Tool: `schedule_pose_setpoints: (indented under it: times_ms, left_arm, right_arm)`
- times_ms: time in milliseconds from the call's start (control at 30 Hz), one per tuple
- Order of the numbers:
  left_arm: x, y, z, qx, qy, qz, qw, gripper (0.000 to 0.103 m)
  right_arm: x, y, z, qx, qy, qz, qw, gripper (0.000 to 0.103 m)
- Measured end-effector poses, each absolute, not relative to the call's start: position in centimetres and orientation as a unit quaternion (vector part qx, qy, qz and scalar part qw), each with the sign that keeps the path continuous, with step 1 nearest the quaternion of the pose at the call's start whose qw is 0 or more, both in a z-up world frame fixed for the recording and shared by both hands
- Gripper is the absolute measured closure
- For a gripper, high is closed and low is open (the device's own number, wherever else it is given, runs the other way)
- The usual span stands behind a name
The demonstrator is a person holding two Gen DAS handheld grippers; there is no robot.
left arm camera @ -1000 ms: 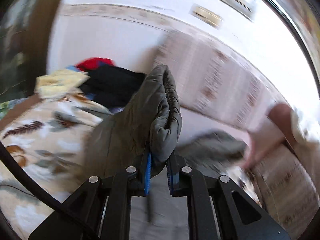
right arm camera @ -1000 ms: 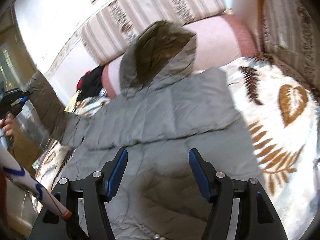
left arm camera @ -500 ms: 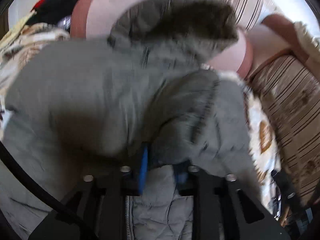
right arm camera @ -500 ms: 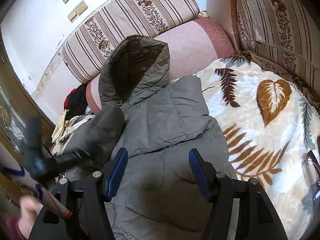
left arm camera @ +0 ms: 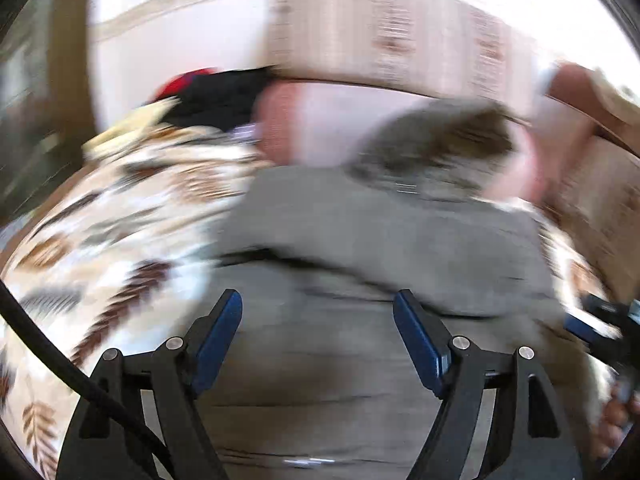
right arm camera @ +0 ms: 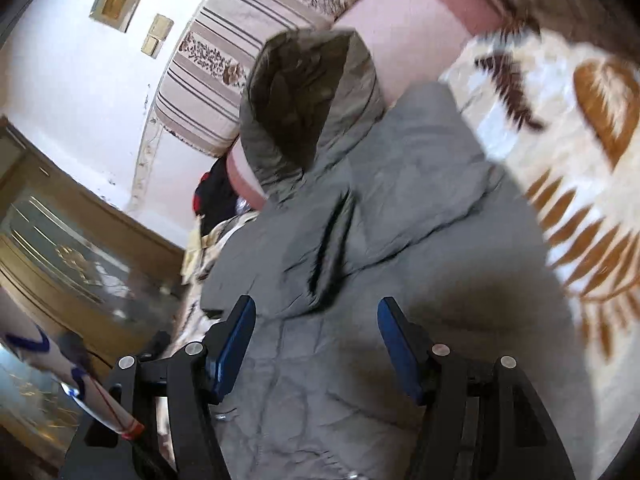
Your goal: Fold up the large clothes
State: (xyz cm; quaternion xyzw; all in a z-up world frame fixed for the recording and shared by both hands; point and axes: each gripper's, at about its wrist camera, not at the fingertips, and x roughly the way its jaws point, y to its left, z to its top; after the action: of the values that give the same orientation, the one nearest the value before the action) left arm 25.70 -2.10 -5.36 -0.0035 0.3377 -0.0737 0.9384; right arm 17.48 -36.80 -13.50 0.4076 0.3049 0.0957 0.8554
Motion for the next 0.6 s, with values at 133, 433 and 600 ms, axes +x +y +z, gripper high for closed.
schedule_pose_setpoints:
  times_ms: [133, 433, 600]
  left_arm:
    - [27.6, 2.5, -9.2, -0.019, 0.364, -0.015, 0.931, 0.026]
    - [30.6, 3.1, -12.3, -0.042, 0.432, -0.029, 0.901, 0.026]
    - [30.5, 3.8, -11.7, -0.05, 0.418, -0.039, 0.906, 0.026]
  right_arm:
    - [18.4, -36.1, -14.6, 0.443, 0.32, 0.103, 0.831, 0.033]
    - [24.0, -32.8, -15.7, 0.439, 0.36, 0.049, 0.821, 0.033]
    - [26.8, -30.6, -14.7, 0.396, 0.383, 0.034, 0.834, 0.073]
